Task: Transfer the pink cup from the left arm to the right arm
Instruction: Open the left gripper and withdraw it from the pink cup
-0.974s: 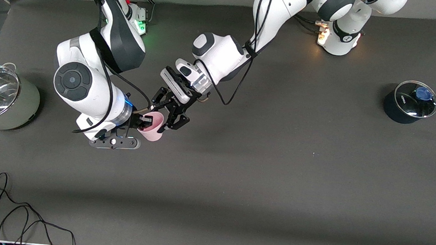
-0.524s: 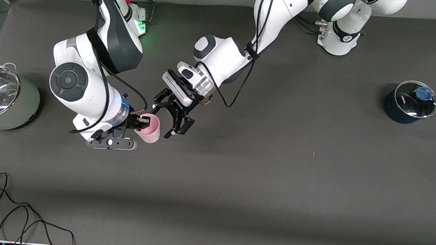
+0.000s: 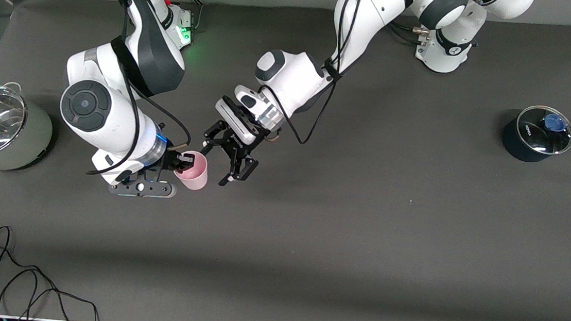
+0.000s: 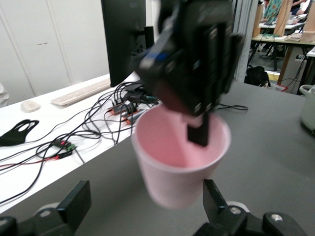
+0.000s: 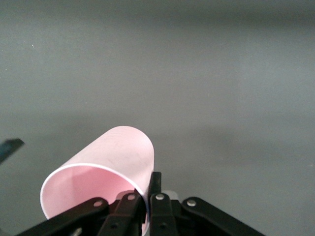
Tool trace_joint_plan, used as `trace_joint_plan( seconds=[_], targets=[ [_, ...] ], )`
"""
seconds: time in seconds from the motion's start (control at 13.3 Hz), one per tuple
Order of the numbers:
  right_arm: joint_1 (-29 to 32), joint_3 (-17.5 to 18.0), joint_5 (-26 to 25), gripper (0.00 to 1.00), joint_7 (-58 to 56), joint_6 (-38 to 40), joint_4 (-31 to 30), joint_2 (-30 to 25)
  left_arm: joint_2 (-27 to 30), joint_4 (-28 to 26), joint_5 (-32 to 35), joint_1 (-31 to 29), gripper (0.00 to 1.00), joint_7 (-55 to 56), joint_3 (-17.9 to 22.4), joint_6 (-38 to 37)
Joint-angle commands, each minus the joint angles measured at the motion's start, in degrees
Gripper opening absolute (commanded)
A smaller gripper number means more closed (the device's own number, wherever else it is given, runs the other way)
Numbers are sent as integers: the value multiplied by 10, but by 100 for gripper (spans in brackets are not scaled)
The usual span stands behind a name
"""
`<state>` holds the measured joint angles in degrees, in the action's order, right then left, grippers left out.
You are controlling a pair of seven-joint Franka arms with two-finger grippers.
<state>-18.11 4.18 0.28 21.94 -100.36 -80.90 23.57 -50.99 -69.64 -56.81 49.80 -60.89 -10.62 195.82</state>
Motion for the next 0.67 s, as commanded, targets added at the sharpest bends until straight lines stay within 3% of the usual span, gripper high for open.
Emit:
trace_joint_plan(
  seconds=[0.0,0.37,0.6],
  targets=[
    [4,-14,-4,0,-30,12,-8,-17,16,-32,0,-18,100,1,6,-1],
    [5,-94,0,0,-167,16,-12,-26,44,-68,14,-69,100,0,6,-53],
    [10,-161,13,0,-281,31,-12,-32,78,-89,50,-138,100,-1,6,-163]
  ],
)
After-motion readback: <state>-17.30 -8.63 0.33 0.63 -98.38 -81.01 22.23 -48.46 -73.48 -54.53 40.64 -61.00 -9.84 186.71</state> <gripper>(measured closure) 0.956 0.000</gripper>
